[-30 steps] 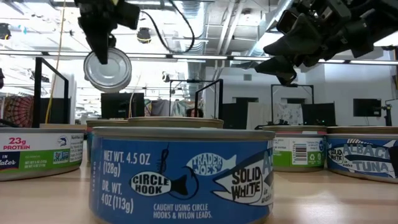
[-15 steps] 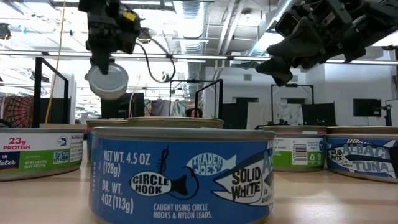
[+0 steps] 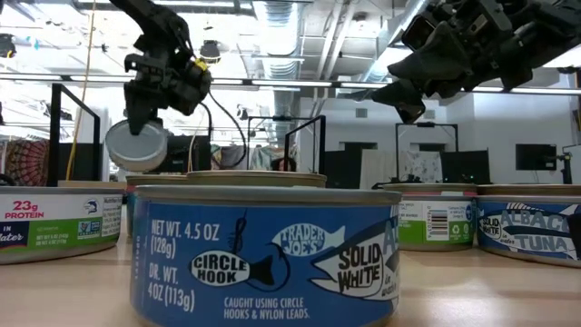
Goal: Stack canned seafood by type on shelf
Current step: Put the green white tuna can on the shelf
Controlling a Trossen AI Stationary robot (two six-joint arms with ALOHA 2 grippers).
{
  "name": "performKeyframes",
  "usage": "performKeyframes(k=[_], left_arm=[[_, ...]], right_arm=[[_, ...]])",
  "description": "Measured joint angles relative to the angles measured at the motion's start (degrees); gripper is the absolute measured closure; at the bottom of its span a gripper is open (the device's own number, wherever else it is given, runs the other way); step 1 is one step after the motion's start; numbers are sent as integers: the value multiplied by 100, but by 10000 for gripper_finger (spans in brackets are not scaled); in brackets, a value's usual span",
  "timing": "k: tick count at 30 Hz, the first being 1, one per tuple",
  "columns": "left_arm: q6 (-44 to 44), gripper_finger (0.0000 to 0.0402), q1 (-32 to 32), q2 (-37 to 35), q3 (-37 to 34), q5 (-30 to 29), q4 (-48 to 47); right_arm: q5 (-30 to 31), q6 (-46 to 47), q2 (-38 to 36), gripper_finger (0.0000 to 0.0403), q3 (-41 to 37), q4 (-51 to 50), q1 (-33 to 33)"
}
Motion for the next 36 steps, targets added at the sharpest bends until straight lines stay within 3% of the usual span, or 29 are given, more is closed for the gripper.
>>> performKeyframes(k=[9, 15, 31, 36], left_arm=[[306, 246, 294, 161, 0, -425, -52], [159, 238, 299, 157, 0, -1012, 115], [130, 187, 313, 157, 0, -1249, 226], [83, 186, 318, 157, 0, -1690, 324]], right_arm=[[2, -13, -6, 159, 0, -11, -267], [2, -13, -6, 159, 0, -13, -326], [4, -9, -6, 159, 0, -14, -313], [4, -11, -6, 159, 0, -9, -313]])
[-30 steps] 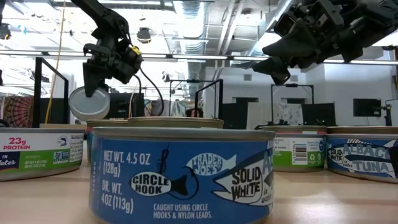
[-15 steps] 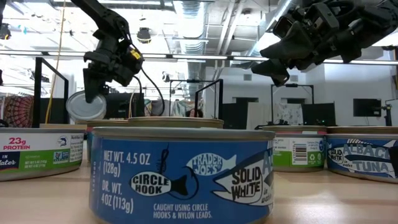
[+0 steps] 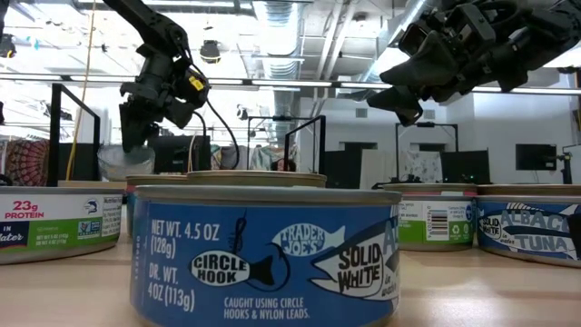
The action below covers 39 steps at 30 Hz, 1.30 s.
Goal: Stack canned seafood by type on shelf
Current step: Put the green white tuna can on the shelf, then stack the green white tuna can on top of the green white tuna can on the shelf
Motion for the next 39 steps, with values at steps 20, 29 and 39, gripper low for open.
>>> performKeyframes(k=[20, 29, 39], left_arm=[[-409, 172, -338, -13, 1171, -366, -75], [-161, 173, -1476, -436, 1246, -154, 1122], [-986, 173, -2928, -524, 846, 342, 1674]], right_arm=[[8, -2, -129, 159, -2, -309, -248], [8, -96, -883, 159, -2, -1434, -553], [189, -169, -1958, 159, -2, -2209, -491]])
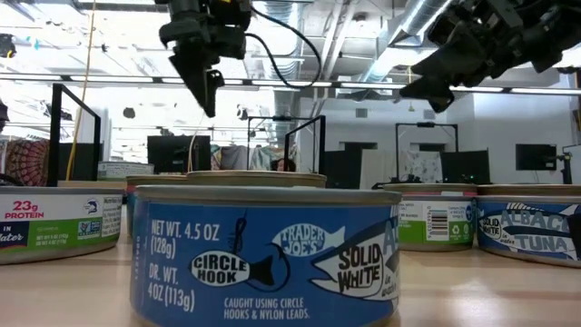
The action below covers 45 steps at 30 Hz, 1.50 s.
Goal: Stack canned seafood by type on shelf
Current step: Stack the green white tuna can on top of the green white tuna can on the shelf
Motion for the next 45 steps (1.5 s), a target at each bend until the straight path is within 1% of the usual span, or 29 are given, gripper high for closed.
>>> performKeyframes(k=[2, 6, 9, 13, 16, 20, 24, 26, 28, 31, 35, 37, 40, 45], left_arm=[[-193, 173, -349, -59, -332, 14, 274], [-748, 173, -1055, -346, -1033, 185, 1122], [-1449, 173, -1586, -565, -1432, 185, 1561], [-2457, 173, -2400, -741, -1685, 41, 1723], [-3097, 173, -3144, -742, -1744, -365, 1867], [-3785, 173, -4057, -683, -1905, -1055, 2287], [-4619, 173, -4774, -628, -2150, -1509, 2825], [-5071, 173, -5102, -607, -2262, -1802, 2948], [-5517, 173, -5369, -551, -2382, -2076, 3234], [-6467, 173, -5668, -410, -2537, -2497, 3222], [-7826, 173, -5896, -181, -2630, -2903, 3285], [-8299, 173, -6002, -110, -2663, -2998, 3452], [-8662, 173, -6194, -123, -2761, -3339, 3660], [-8398, 173, -6687, -119, -2973, -4331, 4112]], right_arm=[[2, -4, -10, 159, 0, 1, 67], [17, 0, 38, 159, 0, -14, 220], [34, 11, 75, 159, -2, -41, 360], [353, 16, 99, 159, 0, -29, 585], [570, 32, 96, 159, 0, 76, 711], [1071, 333, 98, 159, 0, 376, 842], [1367, 450, 100, 159, 0, 708, 983], [1488, 472, 99, 159, 0, 971, 1038], [1688, 481, 101, 159, 0, 1191, 1085], [1997, 516, 209, 159, 2, 1645, 1163], [2045, 527, 482, 159, 3, 2215, 1272], [2049, 527, 646, 159, 2, 2434, 1370], [2056, 525, 901, 159, 2, 2599, 1583], [2056, 653, 1250, 159, 38, 2978, 1994]])
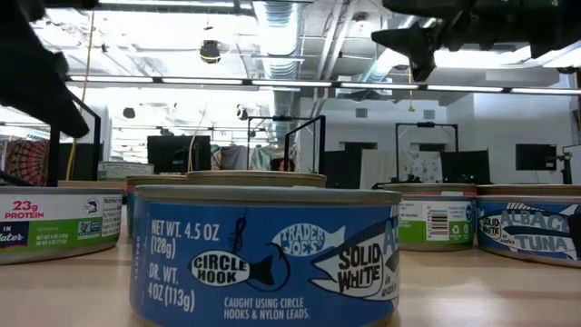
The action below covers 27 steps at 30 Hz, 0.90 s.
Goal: Stack canned seafood by type on shelf
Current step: Stack the green white tuna can on top of the green white tuna can on the shelf
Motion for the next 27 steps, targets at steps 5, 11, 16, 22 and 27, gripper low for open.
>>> performKeyframes(k=[5, 11, 16, 22, 27], left_arm=[[-129, 173, -242, 0, -185, -136, 30], [685, 173, -691, 0, -190, 225, 334], [1250, 173, -1000, 123, -190, 66, 346], [2557, 173, -1069, 802, -180, 23, 631], [3710, 182, -1066, 1367, 293, -163, 398]], right_arm=[[12, -133, 635, 159, 534, -281, 460], [149, -433, 1972, 159, 1601, -693, 837], [144, -621, 2872, 159, 2377, -1134, 1049], [146, -553, 3160, 159, 2797, -1216, 1070], [138, -458, 3164, 159, 2799, -1252, 1195]])
